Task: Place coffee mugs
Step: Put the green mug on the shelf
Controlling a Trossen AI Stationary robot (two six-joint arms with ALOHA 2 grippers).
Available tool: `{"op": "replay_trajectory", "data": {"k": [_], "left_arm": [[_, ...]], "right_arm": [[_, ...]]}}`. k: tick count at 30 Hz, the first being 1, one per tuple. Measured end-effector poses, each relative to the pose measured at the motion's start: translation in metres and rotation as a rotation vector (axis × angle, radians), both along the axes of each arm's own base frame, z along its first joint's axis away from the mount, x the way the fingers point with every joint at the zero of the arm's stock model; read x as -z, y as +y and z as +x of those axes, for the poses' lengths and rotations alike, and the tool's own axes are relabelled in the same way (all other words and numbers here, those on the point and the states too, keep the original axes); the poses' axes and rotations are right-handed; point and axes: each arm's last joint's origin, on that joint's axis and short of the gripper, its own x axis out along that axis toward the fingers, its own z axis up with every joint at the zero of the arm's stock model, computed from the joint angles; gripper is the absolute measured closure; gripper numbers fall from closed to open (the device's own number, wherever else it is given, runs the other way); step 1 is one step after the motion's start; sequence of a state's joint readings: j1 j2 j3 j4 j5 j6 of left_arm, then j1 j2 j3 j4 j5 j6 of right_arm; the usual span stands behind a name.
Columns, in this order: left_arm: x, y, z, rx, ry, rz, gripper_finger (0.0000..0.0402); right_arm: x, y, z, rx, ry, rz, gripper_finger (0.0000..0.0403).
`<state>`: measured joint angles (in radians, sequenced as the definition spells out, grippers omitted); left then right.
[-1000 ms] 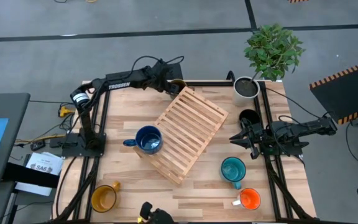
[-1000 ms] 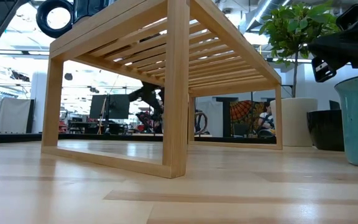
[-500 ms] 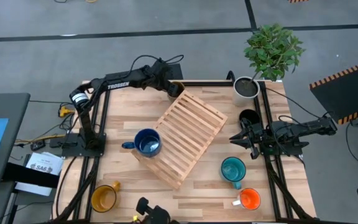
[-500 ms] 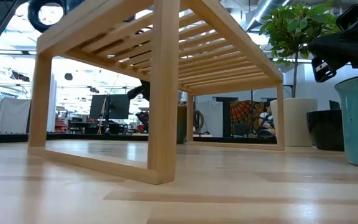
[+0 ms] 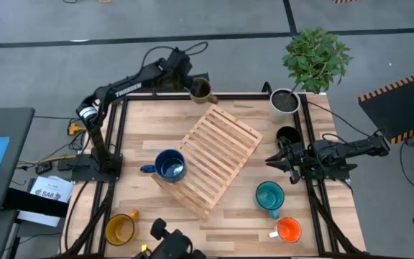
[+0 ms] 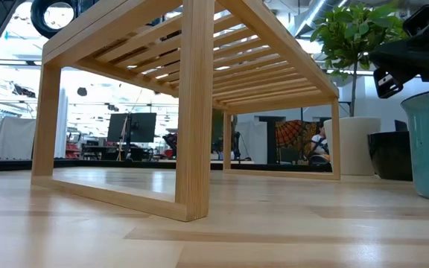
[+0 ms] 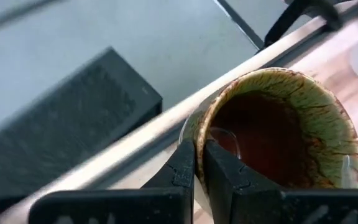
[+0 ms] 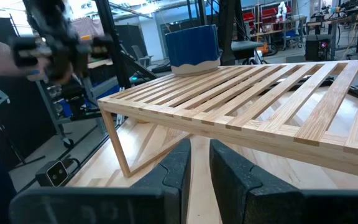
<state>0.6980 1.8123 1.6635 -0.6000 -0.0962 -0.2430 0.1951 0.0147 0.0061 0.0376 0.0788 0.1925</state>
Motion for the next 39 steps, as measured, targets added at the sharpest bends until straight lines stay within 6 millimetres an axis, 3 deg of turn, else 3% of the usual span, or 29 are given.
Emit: {"op": "replay_trajectory", "data": {"k": [5, 9, 14, 19, 23, 26, 32, 39], "left_arm": [[-0.071, -0.022, -0.014, 0.087, 0.032, 0.131, 0.0399], [-0.128, -0.041, -0.038, 0.211, -0.044, 0.230, 0.0399], [-0.167, -0.075, -0.071, 0.512, -0.145, 0.224, 0.0399], [-0.162, -0.127, -0.082, 0.714, -0.001, 0.096, 0.0400], [-0.155, -0.168, -0.071, 0.816, 0.151, 0.109, 0.0400], [-0.157, -0.189, -0.056, 0.818, 0.148, 0.172, 0.0400], [-0.154, -0.200, -0.033, 0.823, 0.093, 0.190, 0.0400], [-0.130, -0.192, -0.006, 0.895, 0.131, 0.079, 0.0400]], "right_arm": [[0.000, 0.000, 0.000, 0.000, 0.000, 0.000, 0.0316], [0.000, 0.000, 0.000, 0.000, 0.000, 0.000, 0.0316], [0.000, 0.000, 0.000, 0.000, 0.000, 0.000, 0.0316], [0.000, 0.000, 0.000, 0.000, 0.000, 0.000, 0.0316], [0.000, 0.000, 0.000, 0.000, 0.000, 0.000, 0.0316], [0.000, 0.000, 0.000, 0.000, 0.000, 0.000, 0.0316], [0.000, 0.000, 0.000, 0.000, 0.000, 0.000, 0.0316], [0.000, 0.000, 0.000, 0.000, 0.000, 0.000, 0.0316]]}}
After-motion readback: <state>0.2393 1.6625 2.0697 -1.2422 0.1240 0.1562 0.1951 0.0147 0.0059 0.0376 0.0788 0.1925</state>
